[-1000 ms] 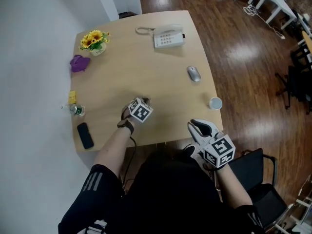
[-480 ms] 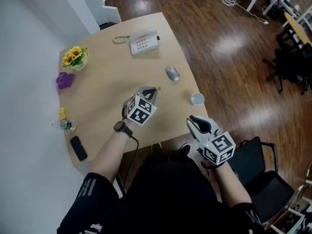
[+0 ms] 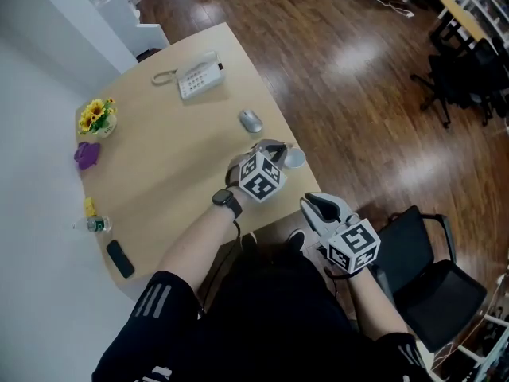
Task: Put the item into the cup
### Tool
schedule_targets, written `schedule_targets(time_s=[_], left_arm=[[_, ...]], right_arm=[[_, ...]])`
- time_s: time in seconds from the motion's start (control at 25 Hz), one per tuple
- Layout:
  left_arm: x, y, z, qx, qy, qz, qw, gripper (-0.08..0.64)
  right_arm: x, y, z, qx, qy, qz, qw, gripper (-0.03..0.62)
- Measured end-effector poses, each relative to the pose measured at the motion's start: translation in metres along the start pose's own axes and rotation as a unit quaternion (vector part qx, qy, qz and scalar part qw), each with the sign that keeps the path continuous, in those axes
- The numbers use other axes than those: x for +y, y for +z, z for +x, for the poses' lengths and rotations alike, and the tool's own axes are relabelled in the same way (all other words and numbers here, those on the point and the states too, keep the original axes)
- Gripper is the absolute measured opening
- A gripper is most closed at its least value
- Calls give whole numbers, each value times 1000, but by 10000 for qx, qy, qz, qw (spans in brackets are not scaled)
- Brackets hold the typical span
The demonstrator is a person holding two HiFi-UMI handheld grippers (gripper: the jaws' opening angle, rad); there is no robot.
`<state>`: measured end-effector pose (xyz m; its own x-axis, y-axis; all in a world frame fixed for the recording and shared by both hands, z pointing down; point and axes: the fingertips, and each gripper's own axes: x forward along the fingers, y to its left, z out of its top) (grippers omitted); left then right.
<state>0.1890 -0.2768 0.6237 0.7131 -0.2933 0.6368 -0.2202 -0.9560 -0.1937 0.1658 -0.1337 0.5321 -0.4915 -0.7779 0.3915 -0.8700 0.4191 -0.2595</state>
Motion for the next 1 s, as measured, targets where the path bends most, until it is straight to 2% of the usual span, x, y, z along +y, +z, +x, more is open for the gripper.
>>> schedule_targets(time_s=[0.2,0.36,0.52,0.72,0.84,1.0], left_arm=[[-29,-11,43,362,-287,140,9988,-6],[-43,-26,67,642,-355,134,9972,-5],[-46,-41,81,926,-400,-6,9949,-5],[-45,-54,95,1277,-395,166,9909,7],[-42,-60,98,1468,-364,284,9881,41],[-42,-62,99,1488,-347,321,9877,67]], right_arm=[[-18,-7,-17,9,-128,168,9998,61],[-30,-13,-31,-27,-171,255,9995,61],[-38,-19,-41,-15,-217,347,9992,61],[-46,-25,-49,-18,-225,432,9988,61],[-48,-25,-51,-15,-219,446,9988,61],[-48,-26,-50,-33,-175,426,9989,61]])
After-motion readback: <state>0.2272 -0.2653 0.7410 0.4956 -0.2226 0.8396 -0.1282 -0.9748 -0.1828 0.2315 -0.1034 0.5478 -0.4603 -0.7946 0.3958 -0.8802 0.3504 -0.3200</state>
